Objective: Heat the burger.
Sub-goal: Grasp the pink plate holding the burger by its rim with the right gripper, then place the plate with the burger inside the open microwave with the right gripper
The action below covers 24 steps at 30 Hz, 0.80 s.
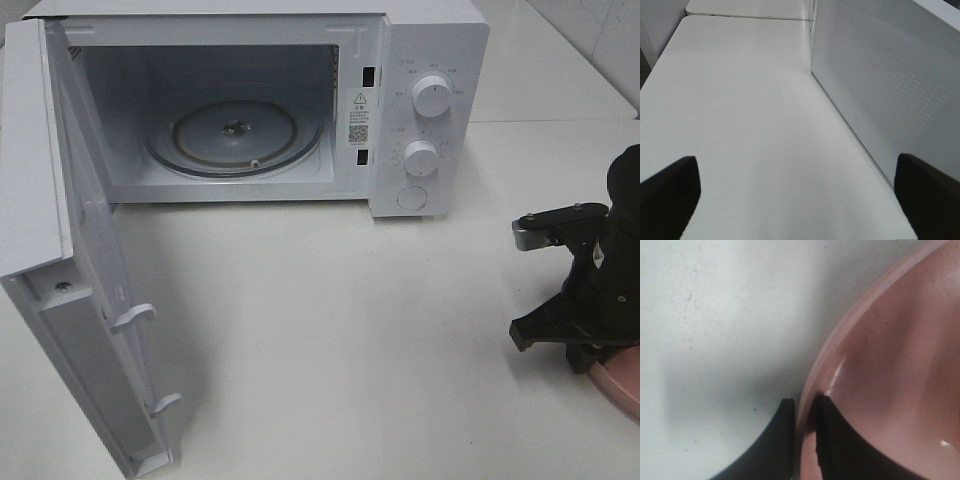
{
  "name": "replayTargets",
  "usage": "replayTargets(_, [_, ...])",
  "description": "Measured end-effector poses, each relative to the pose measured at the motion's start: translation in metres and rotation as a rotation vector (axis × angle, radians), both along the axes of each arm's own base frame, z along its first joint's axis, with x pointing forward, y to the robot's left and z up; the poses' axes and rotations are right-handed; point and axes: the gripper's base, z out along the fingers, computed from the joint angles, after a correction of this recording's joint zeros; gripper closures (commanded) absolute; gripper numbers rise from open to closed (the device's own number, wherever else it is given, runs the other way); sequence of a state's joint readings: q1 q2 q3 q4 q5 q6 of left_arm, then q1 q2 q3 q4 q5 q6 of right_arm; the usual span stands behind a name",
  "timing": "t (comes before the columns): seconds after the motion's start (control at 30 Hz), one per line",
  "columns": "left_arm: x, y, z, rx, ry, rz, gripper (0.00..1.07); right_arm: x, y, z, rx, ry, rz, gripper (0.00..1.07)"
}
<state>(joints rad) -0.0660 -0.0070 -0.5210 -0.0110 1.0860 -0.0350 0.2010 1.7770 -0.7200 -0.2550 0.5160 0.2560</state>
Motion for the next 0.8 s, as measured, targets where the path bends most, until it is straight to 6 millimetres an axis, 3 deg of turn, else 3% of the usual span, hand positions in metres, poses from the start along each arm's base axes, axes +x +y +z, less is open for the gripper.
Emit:
replayTargets(0.33, [0.0, 0.0, 0.0, 0.0, 0.0, 0.0, 0.09, -0.001, -0.003, 0.002, -0.064, 0.01, -0.016, 1.07])
replayTargets(0.8, [0.0, 0.0, 0.0, 0.0, 0.0, 0.0, 0.09, -0.008, 0.012, 0.004, -0.186, 0.011, 0.012, 1.07])
